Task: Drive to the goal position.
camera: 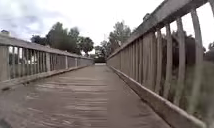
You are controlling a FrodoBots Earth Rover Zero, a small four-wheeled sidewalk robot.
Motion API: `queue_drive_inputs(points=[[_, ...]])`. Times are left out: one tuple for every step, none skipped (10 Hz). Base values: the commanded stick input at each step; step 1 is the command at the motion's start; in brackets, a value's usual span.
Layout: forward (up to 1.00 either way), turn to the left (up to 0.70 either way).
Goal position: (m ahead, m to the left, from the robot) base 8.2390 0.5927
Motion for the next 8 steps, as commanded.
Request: queue_drive_inputs(points=[[0.70, 0.00], [0.70, 0.00], [0.70, 0.00], [0.70, 0.00], [0.70, 0.00], [0.70, 0.00], [0.70, 0.00], [0.70, 0.00]])
